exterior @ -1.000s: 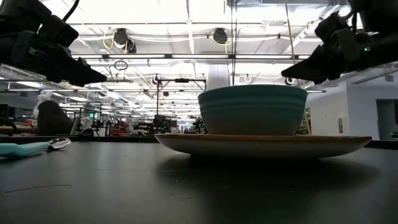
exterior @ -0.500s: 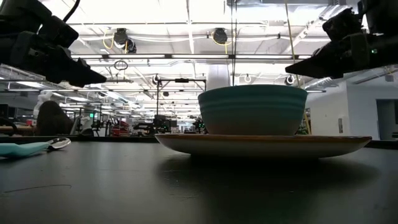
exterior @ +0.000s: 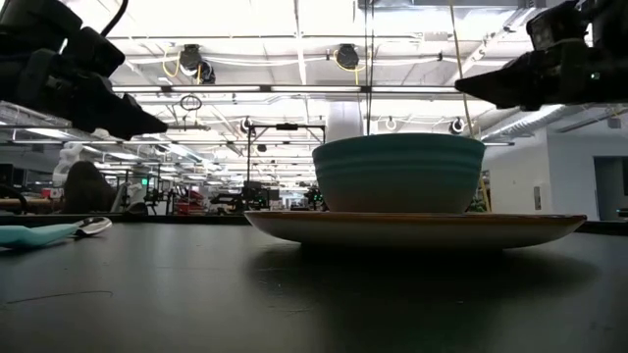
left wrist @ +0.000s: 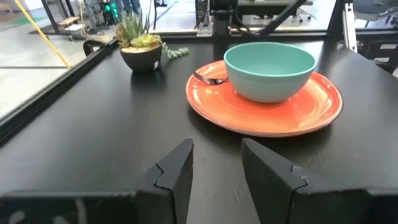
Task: Set table place
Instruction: Put the blue spoon into the green bowl
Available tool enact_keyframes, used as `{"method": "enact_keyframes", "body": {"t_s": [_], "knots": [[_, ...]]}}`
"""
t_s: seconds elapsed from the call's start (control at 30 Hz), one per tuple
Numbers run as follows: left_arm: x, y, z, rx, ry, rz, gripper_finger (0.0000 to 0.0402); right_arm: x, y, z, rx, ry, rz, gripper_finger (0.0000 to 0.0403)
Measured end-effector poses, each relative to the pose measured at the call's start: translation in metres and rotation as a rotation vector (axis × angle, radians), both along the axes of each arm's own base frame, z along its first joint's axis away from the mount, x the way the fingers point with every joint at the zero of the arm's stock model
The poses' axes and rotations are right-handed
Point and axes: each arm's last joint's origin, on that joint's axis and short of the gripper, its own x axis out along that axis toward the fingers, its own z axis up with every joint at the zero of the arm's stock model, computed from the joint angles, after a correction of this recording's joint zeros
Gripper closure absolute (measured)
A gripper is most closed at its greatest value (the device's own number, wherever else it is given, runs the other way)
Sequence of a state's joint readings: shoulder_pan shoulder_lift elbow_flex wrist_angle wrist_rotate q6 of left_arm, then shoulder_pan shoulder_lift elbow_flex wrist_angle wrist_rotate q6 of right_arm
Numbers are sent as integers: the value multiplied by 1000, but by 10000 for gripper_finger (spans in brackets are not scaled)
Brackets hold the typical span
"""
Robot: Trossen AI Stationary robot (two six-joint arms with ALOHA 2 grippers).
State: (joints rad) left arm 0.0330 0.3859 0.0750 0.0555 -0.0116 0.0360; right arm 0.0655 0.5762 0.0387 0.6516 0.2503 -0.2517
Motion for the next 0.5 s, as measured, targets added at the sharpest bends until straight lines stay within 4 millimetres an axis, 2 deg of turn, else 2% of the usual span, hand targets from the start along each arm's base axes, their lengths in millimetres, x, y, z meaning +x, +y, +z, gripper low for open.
{"method": "enact_keyframes", "body": {"t_s": [0.27,0.37,0.5], "knots": [[0,0,1,10,-7,-3,259,0,-4,0,-46,11,39,403],[1,0,2,11,-23,-3,259,-1,-6,7,-52,-60,30,403],[1,0,4,9,-47,-3,259,-3,-3,14,-72,-133,116,403]]}}
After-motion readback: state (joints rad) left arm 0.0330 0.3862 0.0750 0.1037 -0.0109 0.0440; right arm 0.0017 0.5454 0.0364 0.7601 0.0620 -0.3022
